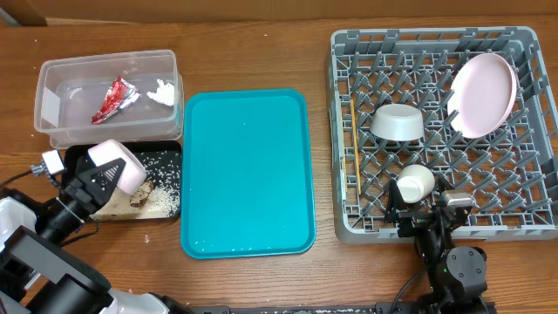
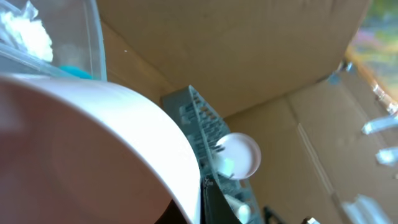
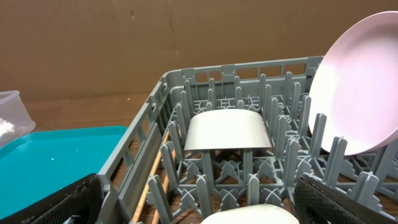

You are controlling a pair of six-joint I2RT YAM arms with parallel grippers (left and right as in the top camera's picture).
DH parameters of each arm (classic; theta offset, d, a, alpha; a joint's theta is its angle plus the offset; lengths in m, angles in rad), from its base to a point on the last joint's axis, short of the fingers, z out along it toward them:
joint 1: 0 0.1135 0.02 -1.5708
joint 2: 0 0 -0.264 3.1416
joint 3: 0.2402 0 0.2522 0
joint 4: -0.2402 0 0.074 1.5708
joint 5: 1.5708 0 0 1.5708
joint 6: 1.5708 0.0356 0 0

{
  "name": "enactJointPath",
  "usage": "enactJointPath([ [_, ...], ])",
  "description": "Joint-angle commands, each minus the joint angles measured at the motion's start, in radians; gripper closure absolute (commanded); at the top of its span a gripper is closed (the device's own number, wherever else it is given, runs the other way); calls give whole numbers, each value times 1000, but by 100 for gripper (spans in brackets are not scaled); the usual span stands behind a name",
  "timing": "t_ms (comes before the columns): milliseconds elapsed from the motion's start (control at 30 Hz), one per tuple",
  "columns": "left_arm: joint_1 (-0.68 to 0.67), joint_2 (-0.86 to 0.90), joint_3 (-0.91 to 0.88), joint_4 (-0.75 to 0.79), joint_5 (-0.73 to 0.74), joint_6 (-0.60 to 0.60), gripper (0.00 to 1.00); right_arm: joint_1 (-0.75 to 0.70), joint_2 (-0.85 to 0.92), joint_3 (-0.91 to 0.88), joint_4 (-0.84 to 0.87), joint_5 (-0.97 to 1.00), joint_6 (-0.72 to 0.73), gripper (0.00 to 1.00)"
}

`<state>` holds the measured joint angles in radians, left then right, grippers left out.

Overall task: Sort waste into correct bins and load items into the dishwasher
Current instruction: 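Tip the pink bowl over the black tray to dump the rice, then carry the pink bowl with the left gripper over the dish rack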

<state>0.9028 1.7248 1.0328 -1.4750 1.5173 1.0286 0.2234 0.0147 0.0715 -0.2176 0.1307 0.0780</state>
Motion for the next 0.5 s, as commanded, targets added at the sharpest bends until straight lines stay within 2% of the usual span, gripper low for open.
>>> enactJointPath([
  [0,-6,5,1,0,45,-19,96,0,-12,-5,6,0,3,0],
  [33,-6,5,1,26,15,-24,96,0,-12,-5,6,0,3,0],
  [100,-9,9,1,-6,19,-190,96,0,-12,-5,6,0,3,0],
  [133,-14,8,1,-50,31,-184,96,0,-12,-5,6,0,3,0],
  [167,-24,5,1,-73,46,-33,96,0,-12,-5,6,0,3,0],
  [200,-27,5,1,-39,19,51,96,0,-12,-5,6,0,3,0],
  [233,-27,6,1,2,-10,14,96,0,-12,-5,6,0,3,0],
  [300,-27,15,1,-10,1,-229,96,0,-12,-5,6,0,3,0],
  [333,-37,14,1,-35,25,-217,96,0,-12,-5,6,0,3,0],
  [400,-51,12,5,10,35,-63,96,0,-12,-5,6,0,3,0],
  [433,-53,14,5,62,13,-102,96,0,-12,-5,6,0,3,0],
  [467,-53,17,5,76,14,-210,96,0,-12,-5,6,0,3,0],
])
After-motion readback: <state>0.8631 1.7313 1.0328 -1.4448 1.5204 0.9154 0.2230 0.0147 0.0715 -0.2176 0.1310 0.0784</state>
